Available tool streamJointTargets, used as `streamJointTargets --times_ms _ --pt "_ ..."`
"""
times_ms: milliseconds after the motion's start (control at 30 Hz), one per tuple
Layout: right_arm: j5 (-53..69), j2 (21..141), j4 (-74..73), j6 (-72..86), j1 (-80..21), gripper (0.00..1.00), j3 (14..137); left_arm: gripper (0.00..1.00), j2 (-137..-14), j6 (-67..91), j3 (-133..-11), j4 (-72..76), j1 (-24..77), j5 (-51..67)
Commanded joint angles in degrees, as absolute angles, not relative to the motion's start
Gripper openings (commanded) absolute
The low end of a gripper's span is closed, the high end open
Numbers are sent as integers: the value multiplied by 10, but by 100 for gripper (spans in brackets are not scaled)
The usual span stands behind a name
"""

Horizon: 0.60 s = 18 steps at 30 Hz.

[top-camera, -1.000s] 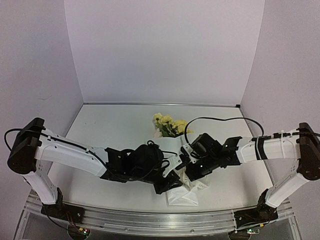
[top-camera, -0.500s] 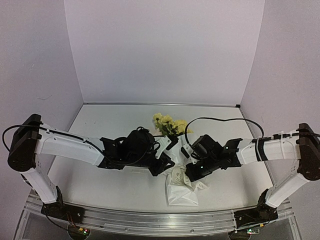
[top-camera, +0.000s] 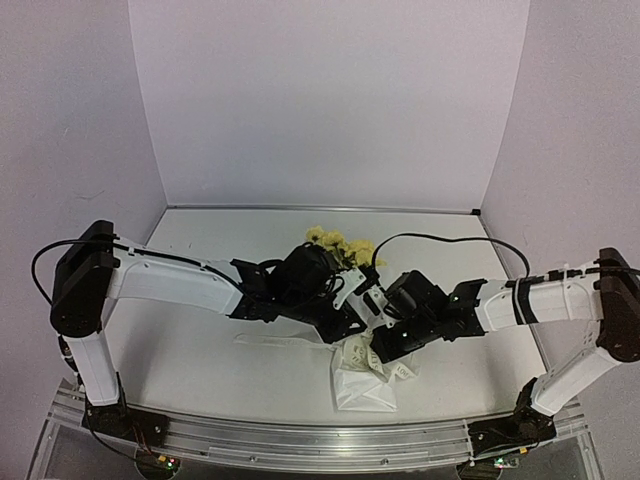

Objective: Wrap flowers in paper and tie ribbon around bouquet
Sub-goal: Cross the half-tied ribbon over the folded bouquet.

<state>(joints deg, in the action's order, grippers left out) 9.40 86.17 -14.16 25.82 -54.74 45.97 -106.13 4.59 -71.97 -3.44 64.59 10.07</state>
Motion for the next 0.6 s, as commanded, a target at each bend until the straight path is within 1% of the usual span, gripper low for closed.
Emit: streamJointTargets --times_ms 0,133,400,567 --pt "79 839 -124 260 -549 0 455 29 -1041 69 -715 -30 641 34" --pt "82 842 -122 261 -549 0 457 31 -1029 92 -698 -17 632 16" --pt "86 845 -121 260 -550 0 462 24 -1062 99 -719 -70 629 20" --pt "87 849 -121 261 -549 0 465 21 -1089 88 -738 -89 630 51"
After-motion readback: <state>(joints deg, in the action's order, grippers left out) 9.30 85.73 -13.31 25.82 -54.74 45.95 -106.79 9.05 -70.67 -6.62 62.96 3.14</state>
